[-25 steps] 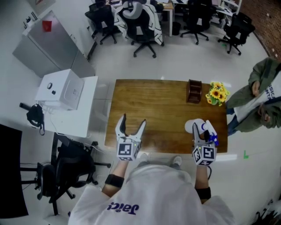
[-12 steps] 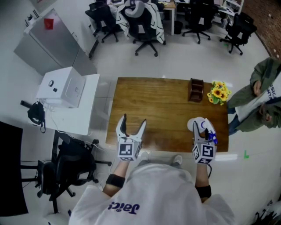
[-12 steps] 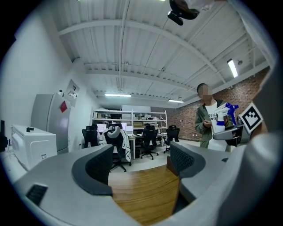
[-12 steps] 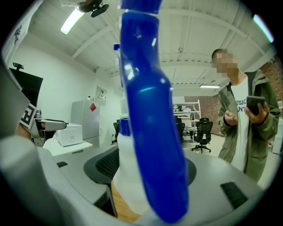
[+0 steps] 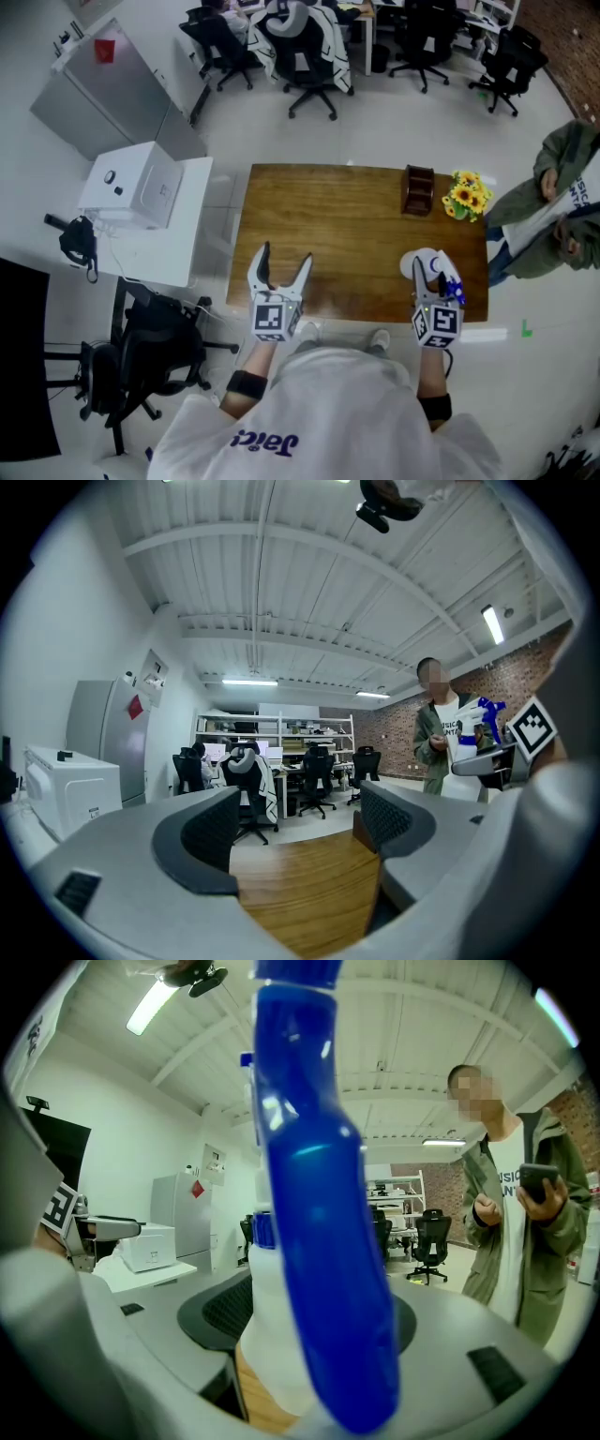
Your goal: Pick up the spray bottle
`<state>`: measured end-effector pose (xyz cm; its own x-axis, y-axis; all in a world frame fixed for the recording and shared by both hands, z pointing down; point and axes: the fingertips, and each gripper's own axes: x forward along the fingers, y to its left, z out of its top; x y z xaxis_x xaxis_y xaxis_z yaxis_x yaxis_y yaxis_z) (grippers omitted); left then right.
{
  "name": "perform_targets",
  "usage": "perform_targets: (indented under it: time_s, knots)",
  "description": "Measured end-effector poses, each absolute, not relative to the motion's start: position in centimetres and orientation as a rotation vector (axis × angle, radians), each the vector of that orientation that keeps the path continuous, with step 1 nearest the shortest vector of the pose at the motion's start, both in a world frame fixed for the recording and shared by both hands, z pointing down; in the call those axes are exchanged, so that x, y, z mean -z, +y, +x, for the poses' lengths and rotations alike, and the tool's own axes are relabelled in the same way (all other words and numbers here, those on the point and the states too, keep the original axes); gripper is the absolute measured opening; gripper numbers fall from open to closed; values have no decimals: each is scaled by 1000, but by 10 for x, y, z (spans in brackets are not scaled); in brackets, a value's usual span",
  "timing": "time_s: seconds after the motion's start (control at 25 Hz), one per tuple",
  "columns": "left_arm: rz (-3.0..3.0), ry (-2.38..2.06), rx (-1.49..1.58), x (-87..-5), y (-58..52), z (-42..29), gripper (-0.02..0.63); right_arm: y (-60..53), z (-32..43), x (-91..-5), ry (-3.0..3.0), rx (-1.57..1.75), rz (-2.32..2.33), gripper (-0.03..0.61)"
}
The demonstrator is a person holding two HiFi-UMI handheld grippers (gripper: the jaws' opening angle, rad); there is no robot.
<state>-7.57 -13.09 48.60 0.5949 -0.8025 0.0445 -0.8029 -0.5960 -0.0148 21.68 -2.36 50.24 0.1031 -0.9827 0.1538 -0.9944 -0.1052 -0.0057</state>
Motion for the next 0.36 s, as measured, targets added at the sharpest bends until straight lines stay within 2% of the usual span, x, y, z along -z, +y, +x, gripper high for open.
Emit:
perform_targets:
  time_s: [0.36]
  knots:
    - [2801, -1422, -66, -488, -126, -77, 396, -18, 215, -500, -2042, -167, 2250, 255]
